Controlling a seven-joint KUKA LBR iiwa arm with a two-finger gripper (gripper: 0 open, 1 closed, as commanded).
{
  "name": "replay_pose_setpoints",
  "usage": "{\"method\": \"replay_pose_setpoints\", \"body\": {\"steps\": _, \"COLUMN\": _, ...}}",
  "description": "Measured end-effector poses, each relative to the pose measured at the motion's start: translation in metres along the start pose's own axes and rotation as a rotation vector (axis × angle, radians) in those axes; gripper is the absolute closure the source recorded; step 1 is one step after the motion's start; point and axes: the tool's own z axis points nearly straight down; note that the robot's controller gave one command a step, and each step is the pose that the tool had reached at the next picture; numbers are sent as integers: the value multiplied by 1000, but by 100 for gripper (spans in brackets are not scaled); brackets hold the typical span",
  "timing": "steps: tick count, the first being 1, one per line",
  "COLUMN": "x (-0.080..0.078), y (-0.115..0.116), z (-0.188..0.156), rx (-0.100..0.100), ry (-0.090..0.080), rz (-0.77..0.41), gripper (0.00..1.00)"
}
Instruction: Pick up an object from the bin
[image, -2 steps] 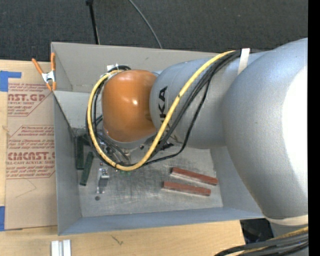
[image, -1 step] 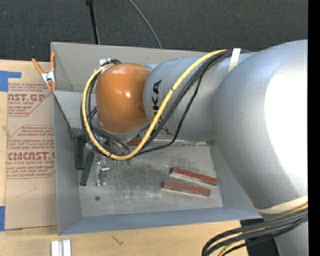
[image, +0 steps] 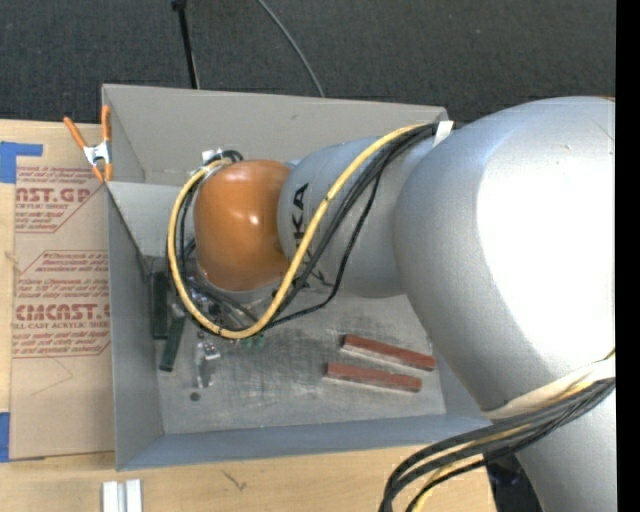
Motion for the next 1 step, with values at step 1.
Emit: {"method": "replay_pose_setpoints", "body": {"steps": 1, "x": -12, "y": 4, "z": 8, "rx": 6, "ry": -12, "rz": -178, "gripper": 0}}
